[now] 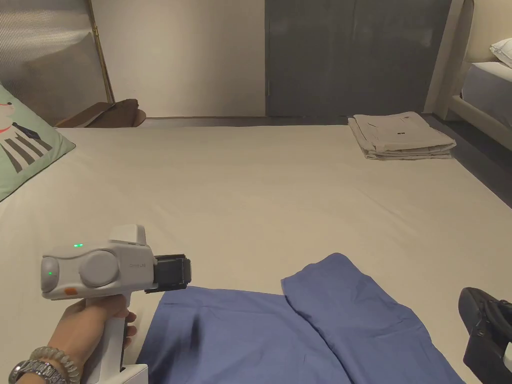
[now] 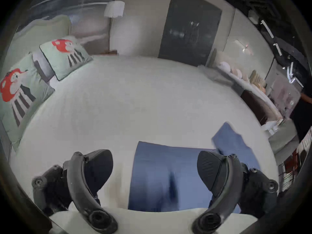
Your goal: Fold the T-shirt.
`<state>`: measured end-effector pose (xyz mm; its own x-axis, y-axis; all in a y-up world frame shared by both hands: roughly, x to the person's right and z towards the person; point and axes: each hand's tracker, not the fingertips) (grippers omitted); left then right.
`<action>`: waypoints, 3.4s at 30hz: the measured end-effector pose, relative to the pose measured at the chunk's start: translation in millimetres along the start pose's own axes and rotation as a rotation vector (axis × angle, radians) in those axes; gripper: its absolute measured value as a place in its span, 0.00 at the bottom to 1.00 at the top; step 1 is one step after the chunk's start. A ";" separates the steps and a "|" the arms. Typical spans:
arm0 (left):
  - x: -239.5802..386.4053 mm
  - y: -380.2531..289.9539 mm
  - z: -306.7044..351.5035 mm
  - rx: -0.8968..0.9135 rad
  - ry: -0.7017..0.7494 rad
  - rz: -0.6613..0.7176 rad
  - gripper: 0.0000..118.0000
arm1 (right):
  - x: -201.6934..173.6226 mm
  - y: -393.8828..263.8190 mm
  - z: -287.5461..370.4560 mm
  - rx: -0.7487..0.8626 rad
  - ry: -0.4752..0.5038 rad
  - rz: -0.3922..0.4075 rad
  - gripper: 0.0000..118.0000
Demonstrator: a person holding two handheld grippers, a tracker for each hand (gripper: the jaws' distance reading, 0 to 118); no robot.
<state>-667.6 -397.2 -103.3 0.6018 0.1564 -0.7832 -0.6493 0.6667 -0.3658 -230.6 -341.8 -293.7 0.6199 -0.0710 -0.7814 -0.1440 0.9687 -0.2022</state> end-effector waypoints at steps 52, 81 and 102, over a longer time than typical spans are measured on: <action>-11.7 -27.9 47.2 0.173 0.062 0.065 0.03 | 66.7 -20.0 -130.3 -0.239 -0.048 -0.135 0.02; -27.8 -41.3 399.4 0.803 -0.027 0.107 0.02 | 90.7 177.9 165.5 0.421 0.014 -0.177 0.02; -13.6 146.2 359.6 0.860 -0.038 0.134 0.02 | 63.4 314.8 16.9 0.493 0.037 -0.130 0.02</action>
<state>-603.6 -39.8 34.6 0.5701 0.2873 -0.7697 -0.1488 0.9575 0.2472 -223.6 -37.4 -396.9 0.5795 -0.1981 -0.7905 0.3190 0.9478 -0.0037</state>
